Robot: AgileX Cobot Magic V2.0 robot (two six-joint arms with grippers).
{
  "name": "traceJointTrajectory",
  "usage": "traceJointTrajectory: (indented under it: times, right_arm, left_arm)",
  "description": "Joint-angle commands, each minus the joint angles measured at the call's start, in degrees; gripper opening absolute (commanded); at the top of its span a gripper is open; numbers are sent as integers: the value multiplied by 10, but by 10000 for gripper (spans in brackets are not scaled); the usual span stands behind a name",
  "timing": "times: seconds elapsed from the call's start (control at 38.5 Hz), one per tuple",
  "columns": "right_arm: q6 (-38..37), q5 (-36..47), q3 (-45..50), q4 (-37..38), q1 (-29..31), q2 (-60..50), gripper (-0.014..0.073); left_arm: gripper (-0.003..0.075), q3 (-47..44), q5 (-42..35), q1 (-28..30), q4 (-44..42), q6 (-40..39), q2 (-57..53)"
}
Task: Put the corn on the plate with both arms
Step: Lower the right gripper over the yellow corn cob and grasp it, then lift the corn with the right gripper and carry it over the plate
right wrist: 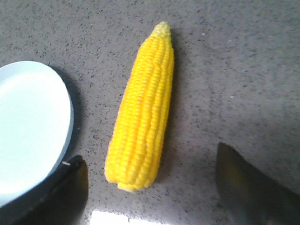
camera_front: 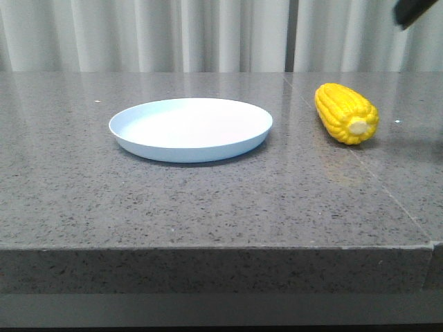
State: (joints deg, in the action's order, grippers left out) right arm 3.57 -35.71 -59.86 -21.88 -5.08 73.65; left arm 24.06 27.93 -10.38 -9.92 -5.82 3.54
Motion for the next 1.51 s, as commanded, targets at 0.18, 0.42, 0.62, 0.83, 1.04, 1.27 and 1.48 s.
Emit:
traceJointTrajectory:
  times: [0.18, 0.42, 0.62, 0.83, 1.04, 1.27, 1.48]
  right_arm:
    - [-1, -17, -117, -26, -19, 127, 582]
    - [-1, -48, -165, -26, -19, 202, 580]
    - [-1, -74, -182, -26, -19, 223, 496]
    - [0, -89, -190, -27, -19, 223, 224]
    - [0, -129, -246, -26, -35, 199, 244]
    - [0, -134, -316, -27, -117, 200, 245]
    - [-25, -89, -323, -28, -205, 227, 245]
  left_arm:
    - [-20, 14, -50, 1, -3, -6, 7]
    - [-20, 14, -50, 1, -3, -6, 7]
    - [-20, 14, -50, 1, -3, -6, 7]
    - [-20, 14, -50, 1, -3, -6, 7]
    - [-20, 14, -50, 1, -3, -6, 7]
    - [-20, 14, -50, 1, -3, -6, 7]
    - [-20, 14, -50, 1, -3, -6, 7]
